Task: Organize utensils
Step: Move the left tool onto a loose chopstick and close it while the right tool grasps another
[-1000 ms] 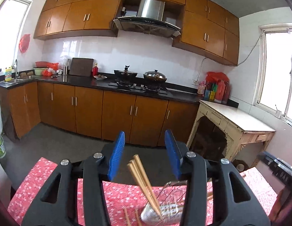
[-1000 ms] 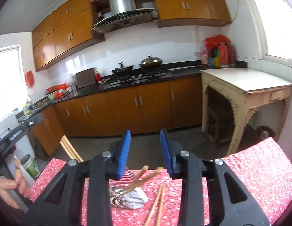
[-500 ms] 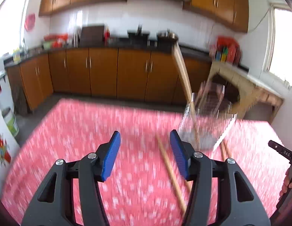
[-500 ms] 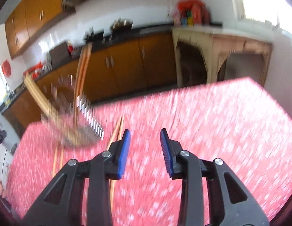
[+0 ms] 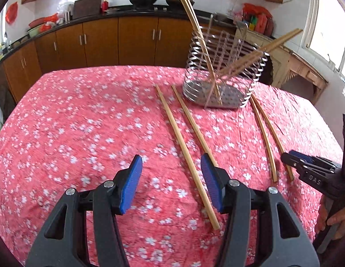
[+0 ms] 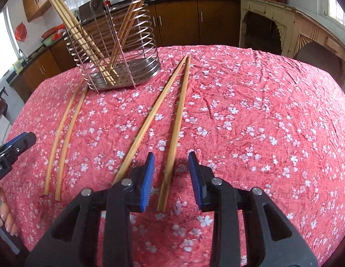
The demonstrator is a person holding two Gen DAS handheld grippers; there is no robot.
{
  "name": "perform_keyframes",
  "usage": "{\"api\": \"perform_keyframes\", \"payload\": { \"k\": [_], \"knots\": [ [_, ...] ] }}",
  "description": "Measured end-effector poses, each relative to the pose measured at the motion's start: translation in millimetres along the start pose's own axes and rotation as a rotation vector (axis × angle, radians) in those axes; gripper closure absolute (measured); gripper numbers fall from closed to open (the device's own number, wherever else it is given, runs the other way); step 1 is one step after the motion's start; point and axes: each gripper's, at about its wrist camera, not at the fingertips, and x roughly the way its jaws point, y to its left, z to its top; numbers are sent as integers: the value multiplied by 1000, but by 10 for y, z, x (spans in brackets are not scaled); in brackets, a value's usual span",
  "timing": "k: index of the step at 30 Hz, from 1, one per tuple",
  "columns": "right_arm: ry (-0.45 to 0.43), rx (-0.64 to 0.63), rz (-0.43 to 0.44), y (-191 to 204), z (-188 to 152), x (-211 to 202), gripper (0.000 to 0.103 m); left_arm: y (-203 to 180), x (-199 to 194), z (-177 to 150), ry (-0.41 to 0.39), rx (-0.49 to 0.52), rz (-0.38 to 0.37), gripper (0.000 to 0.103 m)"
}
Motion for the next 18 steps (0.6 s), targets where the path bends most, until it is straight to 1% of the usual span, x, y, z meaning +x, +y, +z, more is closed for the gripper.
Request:
{"api": "perform_keyframes", "payload": {
  "k": [1,2,4,7,8,9,10,12,14,15,18],
  "knots": [
    [-3,-15,-25,12,-1,2,90,-8,31,-22,8,4,0,48],
    [-3,-11,-37,-8,1,-8,94,-33,63,-26,17,13,7,48],
    [-2,34,-41,-108,23,-3,95,-80,120,-53,33,27,19,48],
    [-12,104,-82,-361,66,-1,95,-142,199,-77,58,42,25,48],
    [-13,121,-84,-410,88,1,95,-158,213,-76,63,47,32,52],
    [-13,129,-87,-442,96,2,95,-180,252,-84,71,56,41,65],
    [-14,132,-92,-469,100,0,95,-192,298,-86,85,64,50,70],
    [-17,135,-108,-520,106,-3,95,-195,346,-68,79,81,89,85],
    [-19,144,-119,-577,130,26,95,-133,386,-6,79,75,94,93],
    [-22,157,-127,-626,145,35,95,-59,422,49,82,62,103,95],
    [-26,173,-149,-769,212,88,95,159,534,217,87,55,135,95]
  ]
}}
